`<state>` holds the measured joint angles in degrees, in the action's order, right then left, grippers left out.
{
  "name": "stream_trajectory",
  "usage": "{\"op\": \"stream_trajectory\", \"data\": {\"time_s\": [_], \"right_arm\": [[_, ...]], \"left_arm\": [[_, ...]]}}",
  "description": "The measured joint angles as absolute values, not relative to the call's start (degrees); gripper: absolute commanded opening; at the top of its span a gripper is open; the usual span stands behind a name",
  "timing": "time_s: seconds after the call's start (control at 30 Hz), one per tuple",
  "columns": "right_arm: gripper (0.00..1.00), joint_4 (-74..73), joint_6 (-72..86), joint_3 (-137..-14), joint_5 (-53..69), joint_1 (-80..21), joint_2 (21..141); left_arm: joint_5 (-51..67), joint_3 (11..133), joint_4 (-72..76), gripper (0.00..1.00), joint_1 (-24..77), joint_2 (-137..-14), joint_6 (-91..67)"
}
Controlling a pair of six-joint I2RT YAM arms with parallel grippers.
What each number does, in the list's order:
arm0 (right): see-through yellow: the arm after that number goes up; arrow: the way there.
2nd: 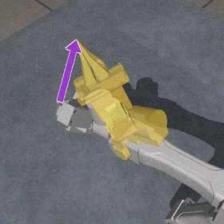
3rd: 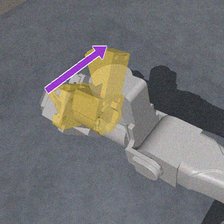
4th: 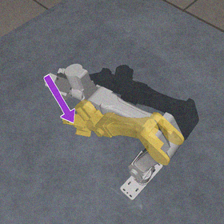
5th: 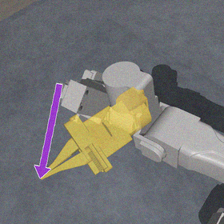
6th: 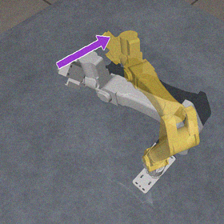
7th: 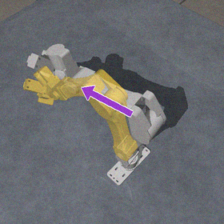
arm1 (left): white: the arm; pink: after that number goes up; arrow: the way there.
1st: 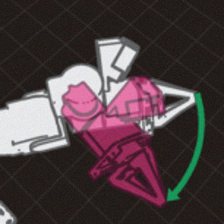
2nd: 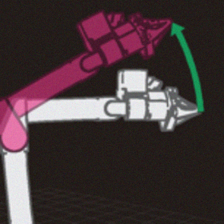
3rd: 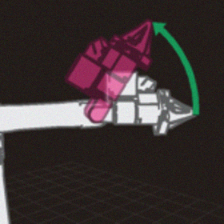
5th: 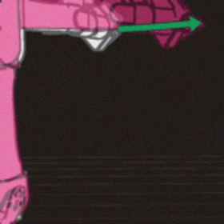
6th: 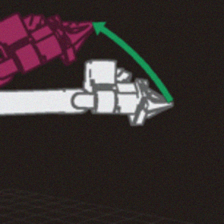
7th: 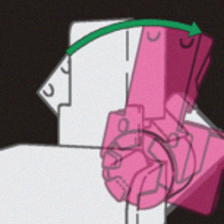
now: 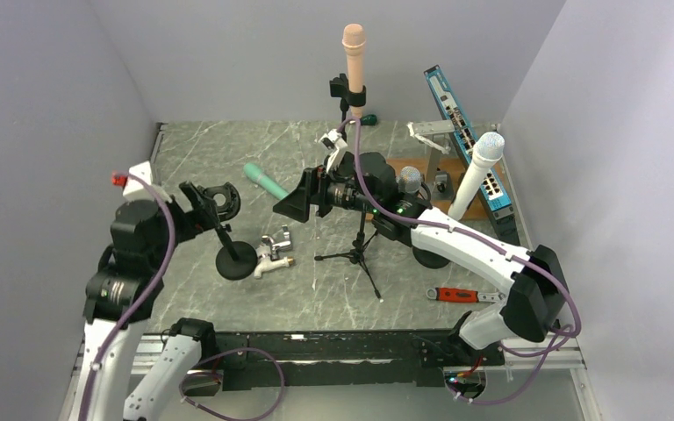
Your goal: Remove the microphone from the stand
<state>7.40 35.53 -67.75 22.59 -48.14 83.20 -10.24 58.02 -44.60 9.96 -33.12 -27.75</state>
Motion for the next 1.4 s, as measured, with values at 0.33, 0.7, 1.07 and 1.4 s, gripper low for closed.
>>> {"op": "stream_trajectory", "data": {"time_s": [0.33, 0.7, 1.07, 1.4], "right_arm": [[0.90, 6.9, 34.8, -67.7, 21.9, -48.1, 79.9], [0.91, 6.0, 33.2, -67.3, 19.8, -48.1, 78.7], [0.91, 6.0, 33.0, -66.8, 19.7, -48.1, 78.7], [0.91, 6.0, 33.0, -66.8, 19.7, -48.1, 78.7]], "left_arm": [[-14.0, 64.9, -45.6, 0.60, 7.9, -51.4, -20.2], [-14.5, 62.6, -42.0, 0.28, 7.3, -56.2, -16.6], [-15.1, 61.8, -40.3, 0.01, 7.2, -57.7, -15.2], [-21.3, 62.8, -39.8, 0.00, 6.9, -59.6, -14.8]]}}
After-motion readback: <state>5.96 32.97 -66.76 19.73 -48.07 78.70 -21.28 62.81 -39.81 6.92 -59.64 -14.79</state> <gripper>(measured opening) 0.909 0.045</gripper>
